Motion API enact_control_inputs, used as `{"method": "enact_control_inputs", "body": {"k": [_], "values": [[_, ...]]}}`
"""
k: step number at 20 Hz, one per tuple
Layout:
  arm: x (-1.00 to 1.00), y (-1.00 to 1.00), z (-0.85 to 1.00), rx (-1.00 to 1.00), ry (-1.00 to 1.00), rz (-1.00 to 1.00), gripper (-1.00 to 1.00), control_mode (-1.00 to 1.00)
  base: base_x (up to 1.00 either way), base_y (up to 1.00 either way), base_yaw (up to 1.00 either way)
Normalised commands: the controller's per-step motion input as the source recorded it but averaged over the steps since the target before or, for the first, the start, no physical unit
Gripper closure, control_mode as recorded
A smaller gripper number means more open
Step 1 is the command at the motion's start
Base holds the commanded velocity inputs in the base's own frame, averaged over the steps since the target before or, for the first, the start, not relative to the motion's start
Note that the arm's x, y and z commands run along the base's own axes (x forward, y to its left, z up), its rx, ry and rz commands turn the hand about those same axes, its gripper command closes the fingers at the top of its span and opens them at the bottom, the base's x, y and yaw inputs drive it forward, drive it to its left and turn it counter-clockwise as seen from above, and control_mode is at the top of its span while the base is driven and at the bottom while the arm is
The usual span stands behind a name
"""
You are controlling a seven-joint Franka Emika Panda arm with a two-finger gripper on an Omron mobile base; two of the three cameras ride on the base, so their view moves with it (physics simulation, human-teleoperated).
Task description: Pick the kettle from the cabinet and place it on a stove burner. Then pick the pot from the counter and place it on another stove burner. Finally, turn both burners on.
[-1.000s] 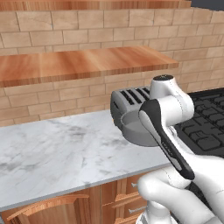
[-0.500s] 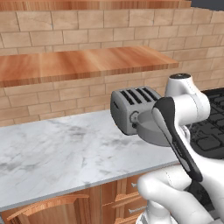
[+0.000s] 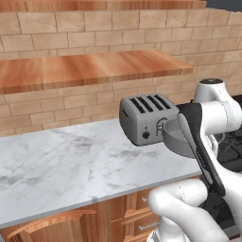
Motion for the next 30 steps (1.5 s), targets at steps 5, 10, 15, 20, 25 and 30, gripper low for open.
{"method": "enact_control_inputs", "body": {"k": [5,10,15,20,25,30], "values": [[-0.01,-0.40,0.00,0.00,0.00,-0.13,1.00,-1.00,0.00,0.00,0.00],[0.00,-0.35,0.00,0.00,0.00,-0.12,1.00,-1.00,0.00,0.00,0.00],[0.00,-0.33,0.00,0.00,0.00,-0.10,1.00,-1.00,0.00,0.00,0.00],[0.00,-0.34,0.00,0.00,0.00,-0.07,1.00,-1.00,0.00,0.00,0.00],[0.00,-0.34,-0.16,0.00,0.00,-0.05,1.00,-1.00,0.00,0.00,0.00],[0.10,-0.35,-0.11,0.00,0.00,-0.06,1.00,-1.00,0.00,0.00,0.00]]}}
